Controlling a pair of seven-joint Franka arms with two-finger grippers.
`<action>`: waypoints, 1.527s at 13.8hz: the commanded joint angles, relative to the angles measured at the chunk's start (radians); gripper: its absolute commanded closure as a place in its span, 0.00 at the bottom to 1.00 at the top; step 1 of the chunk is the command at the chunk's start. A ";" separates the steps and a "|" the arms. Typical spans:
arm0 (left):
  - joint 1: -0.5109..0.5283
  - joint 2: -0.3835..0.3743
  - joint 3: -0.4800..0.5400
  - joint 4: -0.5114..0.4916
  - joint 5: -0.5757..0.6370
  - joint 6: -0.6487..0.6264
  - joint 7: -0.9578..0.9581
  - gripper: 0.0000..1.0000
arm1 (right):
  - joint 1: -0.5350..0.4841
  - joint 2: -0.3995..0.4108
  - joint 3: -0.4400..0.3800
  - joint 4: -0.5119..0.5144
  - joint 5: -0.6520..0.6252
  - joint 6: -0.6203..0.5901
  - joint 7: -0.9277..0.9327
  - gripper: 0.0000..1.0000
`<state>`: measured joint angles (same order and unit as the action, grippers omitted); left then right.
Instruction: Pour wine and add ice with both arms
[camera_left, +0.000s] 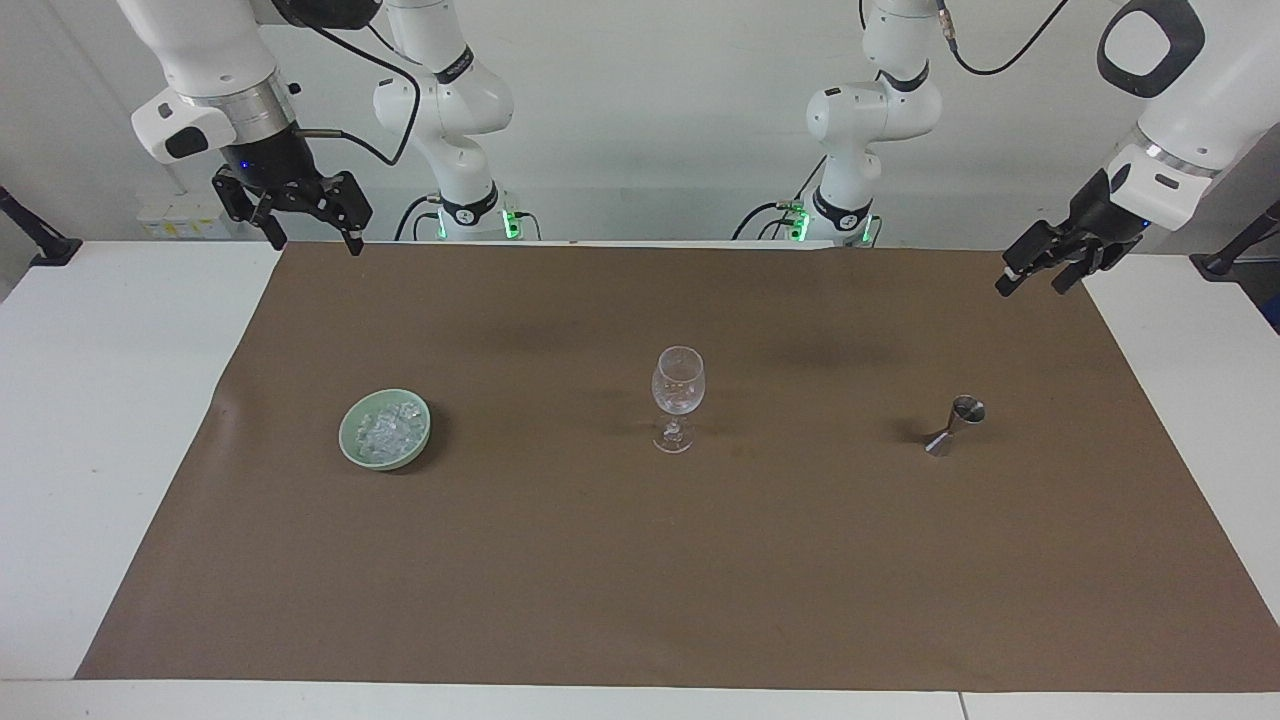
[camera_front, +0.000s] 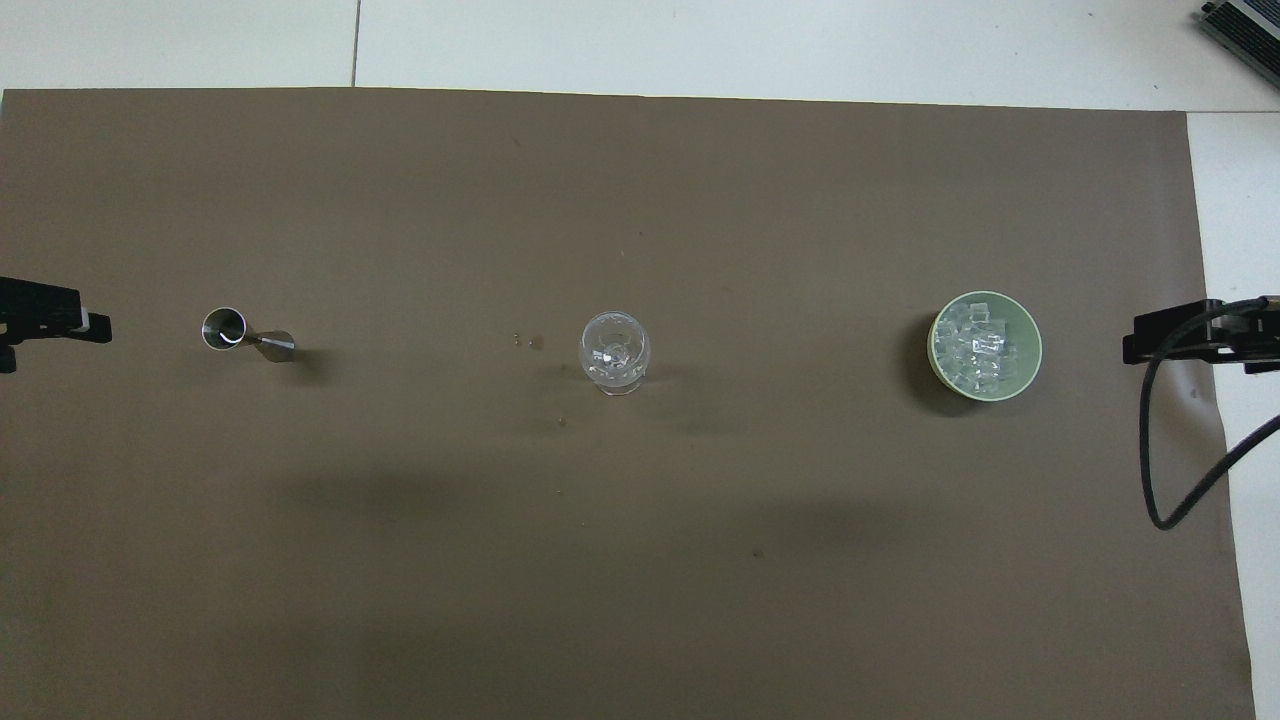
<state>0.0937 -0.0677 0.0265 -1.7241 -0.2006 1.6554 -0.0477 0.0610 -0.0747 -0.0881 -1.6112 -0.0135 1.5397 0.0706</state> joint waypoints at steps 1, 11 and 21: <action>0.027 -0.032 -0.008 -0.040 -0.034 0.023 -0.032 0.00 | -0.003 -0.048 0.002 -0.067 0.017 0.023 -0.017 0.00; 0.176 -0.012 -0.008 -0.116 -0.247 0.044 -0.350 0.00 | -0.003 -0.060 0.002 -0.088 0.017 0.028 -0.018 0.00; 0.288 0.155 -0.008 -0.124 -0.411 0.050 -0.408 0.00 | -0.003 -0.059 0.002 -0.085 0.017 0.031 -0.014 0.00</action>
<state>0.3470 0.0638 0.0278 -1.8404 -0.5746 1.6937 -0.4393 0.0613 -0.1079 -0.0881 -1.6660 -0.0135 1.5481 0.0706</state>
